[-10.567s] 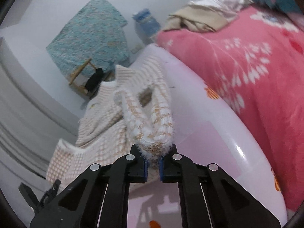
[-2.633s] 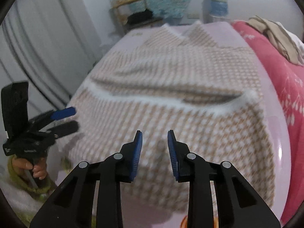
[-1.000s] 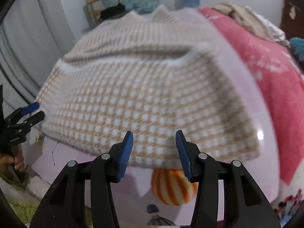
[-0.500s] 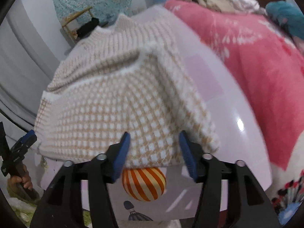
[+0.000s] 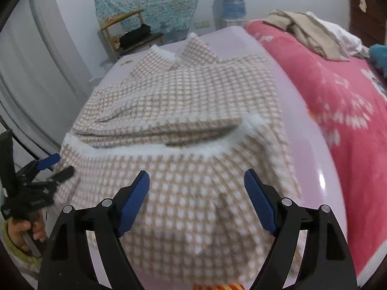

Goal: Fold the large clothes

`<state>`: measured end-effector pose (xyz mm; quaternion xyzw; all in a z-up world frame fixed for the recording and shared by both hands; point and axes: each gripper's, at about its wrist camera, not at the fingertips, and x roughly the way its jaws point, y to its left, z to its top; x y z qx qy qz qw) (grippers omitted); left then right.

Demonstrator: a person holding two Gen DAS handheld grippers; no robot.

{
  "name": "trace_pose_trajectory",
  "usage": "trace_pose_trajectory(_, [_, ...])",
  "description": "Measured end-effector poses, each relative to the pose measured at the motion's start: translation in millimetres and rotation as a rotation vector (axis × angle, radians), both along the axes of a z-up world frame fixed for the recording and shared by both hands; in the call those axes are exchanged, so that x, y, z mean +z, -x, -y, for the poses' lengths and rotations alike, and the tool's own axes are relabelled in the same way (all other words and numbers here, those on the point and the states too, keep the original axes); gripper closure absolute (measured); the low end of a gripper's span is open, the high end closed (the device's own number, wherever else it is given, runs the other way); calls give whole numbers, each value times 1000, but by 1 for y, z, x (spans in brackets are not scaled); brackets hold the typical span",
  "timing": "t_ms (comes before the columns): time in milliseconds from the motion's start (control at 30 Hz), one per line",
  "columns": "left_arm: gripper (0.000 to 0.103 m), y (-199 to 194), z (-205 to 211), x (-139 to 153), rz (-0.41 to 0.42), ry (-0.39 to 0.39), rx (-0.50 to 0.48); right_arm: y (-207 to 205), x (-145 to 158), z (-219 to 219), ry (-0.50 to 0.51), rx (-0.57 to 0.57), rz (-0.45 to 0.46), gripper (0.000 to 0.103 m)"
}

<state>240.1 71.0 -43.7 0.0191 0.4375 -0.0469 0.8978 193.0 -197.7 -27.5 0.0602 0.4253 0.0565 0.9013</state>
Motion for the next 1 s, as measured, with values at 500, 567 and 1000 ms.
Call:
trace_pose_trajectory(500, [5,-23,15,-28,-89,-56,68,-46,-44,-19,61,19,-103,13])
trace_pose_trajectory(567, [5,-23,15,-29,-89,-58,71,-47,-45,-20,60,16,-103,12])
trace_pose_trajectory(1000, [4,-27,14,-31,-112,-43,99,-51,-46,-25,74,8,-117,8])
